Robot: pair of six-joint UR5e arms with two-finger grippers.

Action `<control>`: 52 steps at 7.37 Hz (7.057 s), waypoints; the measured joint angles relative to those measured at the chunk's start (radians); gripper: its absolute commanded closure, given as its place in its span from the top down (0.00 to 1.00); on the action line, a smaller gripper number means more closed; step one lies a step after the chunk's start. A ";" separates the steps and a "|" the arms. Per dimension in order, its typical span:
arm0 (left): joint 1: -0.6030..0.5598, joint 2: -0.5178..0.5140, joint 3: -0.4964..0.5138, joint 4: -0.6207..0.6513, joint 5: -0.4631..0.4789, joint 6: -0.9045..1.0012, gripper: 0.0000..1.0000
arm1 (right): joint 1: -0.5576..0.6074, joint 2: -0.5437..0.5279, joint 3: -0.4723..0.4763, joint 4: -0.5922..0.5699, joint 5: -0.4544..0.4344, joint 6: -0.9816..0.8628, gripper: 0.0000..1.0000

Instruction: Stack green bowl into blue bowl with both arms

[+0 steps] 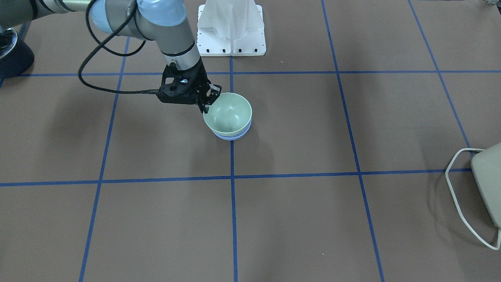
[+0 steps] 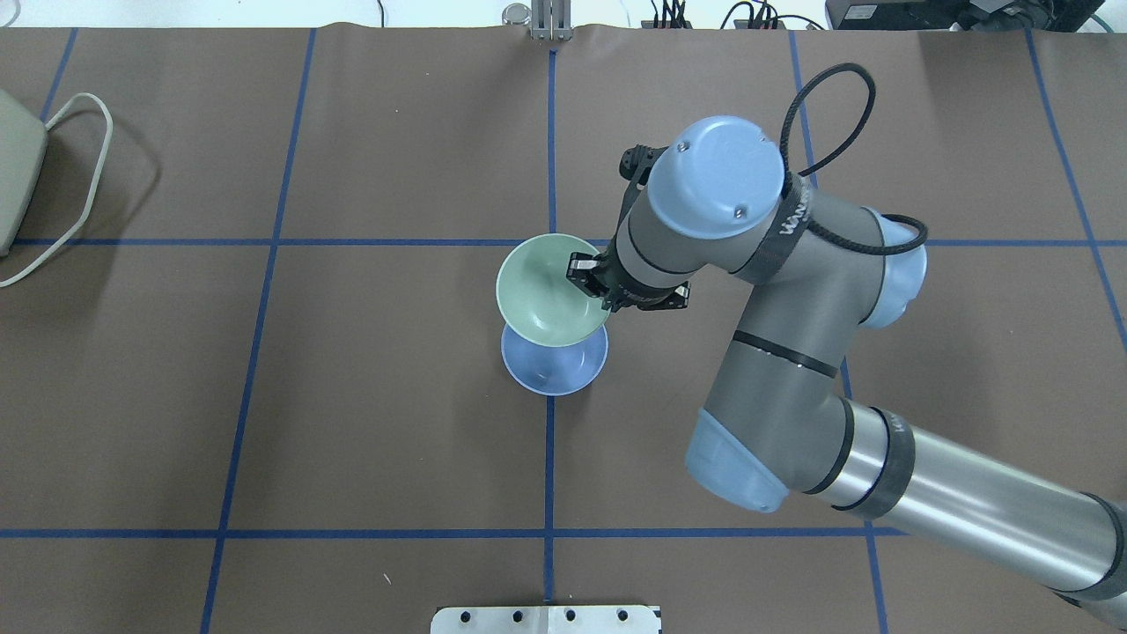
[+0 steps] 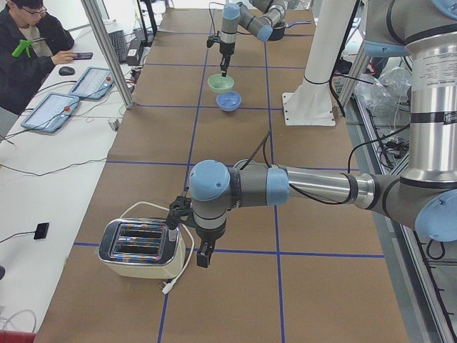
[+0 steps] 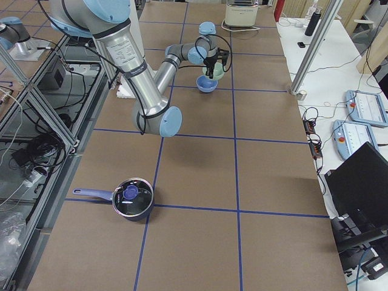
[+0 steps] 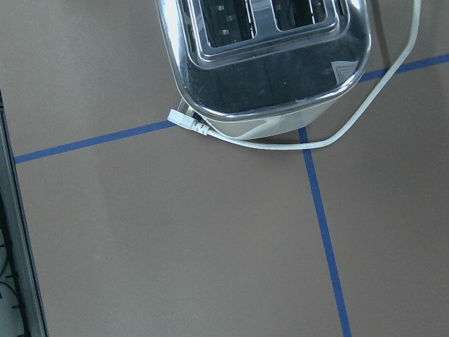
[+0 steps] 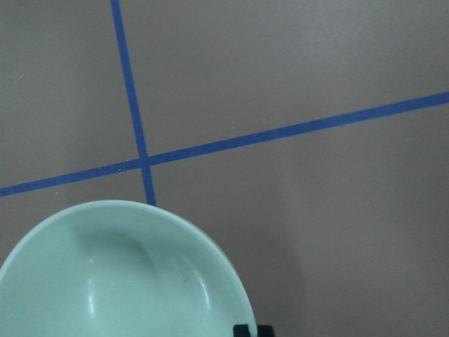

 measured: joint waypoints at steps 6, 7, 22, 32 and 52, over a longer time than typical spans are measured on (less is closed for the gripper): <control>0.000 0.000 -0.001 0.000 0.000 0.001 0.98 | -0.065 0.002 -0.062 0.001 -0.058 0.006 0.00; 0.000 0.000 -0.001 0.000 0.000 0.000 0.98 | -0.066 0.001 -0.068 0.001 -0.057 0.004 0.00; 0.001 0.000 -0.001 0.000 0.000 0.001 0.98 | -0.076 -0.019 -0.099 0.085 -0.051 0.002 0.35; 0.001 0.002 0.007 0.002 0.000 -0.001 0.98 | 0.234 -0.123 0.020 -0.070 0.137 -0.423 1.00; 0.016 -0.002 0.004 -0.109 -0.032 -0.215 0.98 | 1.005 -0.839 -0.004 -0.062 0.335 -1.565 1.00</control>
